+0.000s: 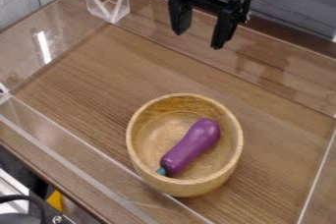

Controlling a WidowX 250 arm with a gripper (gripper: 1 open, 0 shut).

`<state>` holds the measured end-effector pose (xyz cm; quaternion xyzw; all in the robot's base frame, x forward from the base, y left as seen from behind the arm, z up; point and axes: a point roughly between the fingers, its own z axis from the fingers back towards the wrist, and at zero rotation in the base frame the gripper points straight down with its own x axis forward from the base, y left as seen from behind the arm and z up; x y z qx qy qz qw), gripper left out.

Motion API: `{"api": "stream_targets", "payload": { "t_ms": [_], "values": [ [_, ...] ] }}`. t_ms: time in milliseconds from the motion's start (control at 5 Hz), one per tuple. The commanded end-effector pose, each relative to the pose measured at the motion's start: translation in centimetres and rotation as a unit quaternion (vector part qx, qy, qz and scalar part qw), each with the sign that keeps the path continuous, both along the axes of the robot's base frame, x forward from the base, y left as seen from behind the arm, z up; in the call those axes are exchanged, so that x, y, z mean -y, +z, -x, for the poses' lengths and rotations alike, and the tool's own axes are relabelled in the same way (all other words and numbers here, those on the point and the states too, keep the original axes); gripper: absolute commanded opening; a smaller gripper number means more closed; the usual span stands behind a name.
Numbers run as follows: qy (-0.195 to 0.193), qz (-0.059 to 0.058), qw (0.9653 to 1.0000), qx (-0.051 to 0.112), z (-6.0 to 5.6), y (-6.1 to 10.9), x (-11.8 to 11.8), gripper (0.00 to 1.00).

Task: Remove the purple eggplant from inside the brown bowl and put it on the table

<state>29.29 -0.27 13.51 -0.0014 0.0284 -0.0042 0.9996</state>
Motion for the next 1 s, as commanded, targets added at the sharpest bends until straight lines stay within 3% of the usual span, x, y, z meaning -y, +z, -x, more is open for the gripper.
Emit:
{"api": "stream_targets", "payload": {
  "t_ms": [0,400,800],
  "values": [
    [0.016,0.002,0.9998,-0.009,0.2,-0.5,0.6,1.00],
    [0.024,0.018,0.9994,-0.019,2.7,-3.1,2.8,1.00],
    [0.012,0.023,0.9996,-0.011,6.8,-3.7,1.5,1.00]
  ]
}}
